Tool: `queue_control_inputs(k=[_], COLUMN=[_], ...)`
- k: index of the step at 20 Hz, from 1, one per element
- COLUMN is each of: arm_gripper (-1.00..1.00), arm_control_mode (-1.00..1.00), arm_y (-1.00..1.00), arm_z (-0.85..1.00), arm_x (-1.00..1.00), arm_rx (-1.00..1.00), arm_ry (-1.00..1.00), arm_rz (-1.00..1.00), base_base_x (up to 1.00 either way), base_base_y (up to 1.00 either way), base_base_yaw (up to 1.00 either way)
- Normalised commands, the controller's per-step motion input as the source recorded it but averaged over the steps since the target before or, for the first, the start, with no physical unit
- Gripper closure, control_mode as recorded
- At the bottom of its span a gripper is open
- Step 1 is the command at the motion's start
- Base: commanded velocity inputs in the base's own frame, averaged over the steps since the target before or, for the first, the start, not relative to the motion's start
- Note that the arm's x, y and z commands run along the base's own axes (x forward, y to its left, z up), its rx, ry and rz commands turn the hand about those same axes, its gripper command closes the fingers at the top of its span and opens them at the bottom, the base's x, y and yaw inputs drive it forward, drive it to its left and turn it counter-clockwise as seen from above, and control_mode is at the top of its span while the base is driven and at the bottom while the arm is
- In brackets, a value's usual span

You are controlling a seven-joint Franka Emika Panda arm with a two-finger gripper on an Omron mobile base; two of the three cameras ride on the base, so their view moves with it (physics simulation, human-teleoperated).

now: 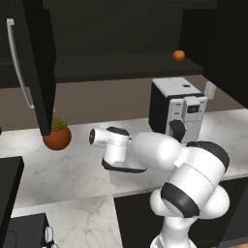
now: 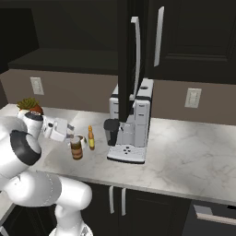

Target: Pick the cinnamon and honey bottle from the cabinet and place them next to the mug.

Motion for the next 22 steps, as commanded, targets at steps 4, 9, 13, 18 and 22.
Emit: queue_control_inputs(k=[4,9,13,18,22], arm_gripper=[-1.0,-1.0,-1.0,-1.0,-1.0], arm_control_mode=[-1.0,-1.0,-1.0,-1.0,-1.0], arm_y=[-0.16,-0.23,-0.65,-0.59,-0.22], arm_z=[0.4,0.41,0.14,0.2,0.49], arm_x=[0.11,0.1,0.0,0.0,-0.07], arm_rx=[0.0,0.0,0.05,0.09,0.08], arm_ry=[0.0,0.0,0.0,0.0,0.04], arm_rz=[0.0,0.01,0.17,0.24,0.28], base_base_x=[0.0,0.0,0.0,0.0,0.0], base_base_y=[0.0,0.0,0.0,0.0,0.0], base_base_yaw=[0.0,0.0,0.0,0.0,0.0])
